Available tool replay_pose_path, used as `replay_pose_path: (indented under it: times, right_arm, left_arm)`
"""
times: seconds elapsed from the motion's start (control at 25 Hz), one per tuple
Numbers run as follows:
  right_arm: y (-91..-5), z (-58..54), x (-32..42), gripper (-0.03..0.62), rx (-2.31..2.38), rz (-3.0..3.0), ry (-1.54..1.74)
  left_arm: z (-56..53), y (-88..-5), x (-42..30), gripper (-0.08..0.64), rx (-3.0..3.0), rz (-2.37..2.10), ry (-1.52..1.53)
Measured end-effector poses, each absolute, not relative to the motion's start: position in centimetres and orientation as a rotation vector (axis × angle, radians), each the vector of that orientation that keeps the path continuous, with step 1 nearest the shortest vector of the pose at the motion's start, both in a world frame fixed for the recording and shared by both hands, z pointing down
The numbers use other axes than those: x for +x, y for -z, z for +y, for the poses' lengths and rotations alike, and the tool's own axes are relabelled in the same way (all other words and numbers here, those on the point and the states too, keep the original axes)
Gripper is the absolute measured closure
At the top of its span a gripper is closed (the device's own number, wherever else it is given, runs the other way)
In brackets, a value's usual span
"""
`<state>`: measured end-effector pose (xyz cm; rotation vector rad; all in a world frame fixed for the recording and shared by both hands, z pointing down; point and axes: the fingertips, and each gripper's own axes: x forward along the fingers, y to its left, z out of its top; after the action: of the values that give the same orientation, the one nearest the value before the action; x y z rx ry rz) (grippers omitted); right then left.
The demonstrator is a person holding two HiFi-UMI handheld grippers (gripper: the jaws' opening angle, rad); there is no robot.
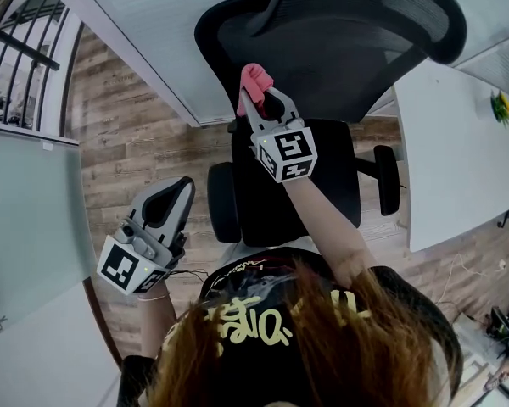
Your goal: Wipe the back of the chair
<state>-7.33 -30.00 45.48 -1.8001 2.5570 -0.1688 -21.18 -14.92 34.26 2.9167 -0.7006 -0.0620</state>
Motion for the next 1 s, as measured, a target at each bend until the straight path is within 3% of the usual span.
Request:
replay_pose_path:
  times: [0.64, 1.0]
  right_arm:
    - [-47.3, -24.3, 23.2, 0.525, -2.462, 1.934, 0.290]
    - [-49.8, -25.1, 29.6, 0.525, -2.513, 1.835, 0.427]
  left_arm:
    - [-12.9, -32.5, -11.0, 0.568, 2.990, -0.510, 0.045]
    - [-11.8, -33.0, -8.9, 0.568, 2.953, -0.646, 0.025]
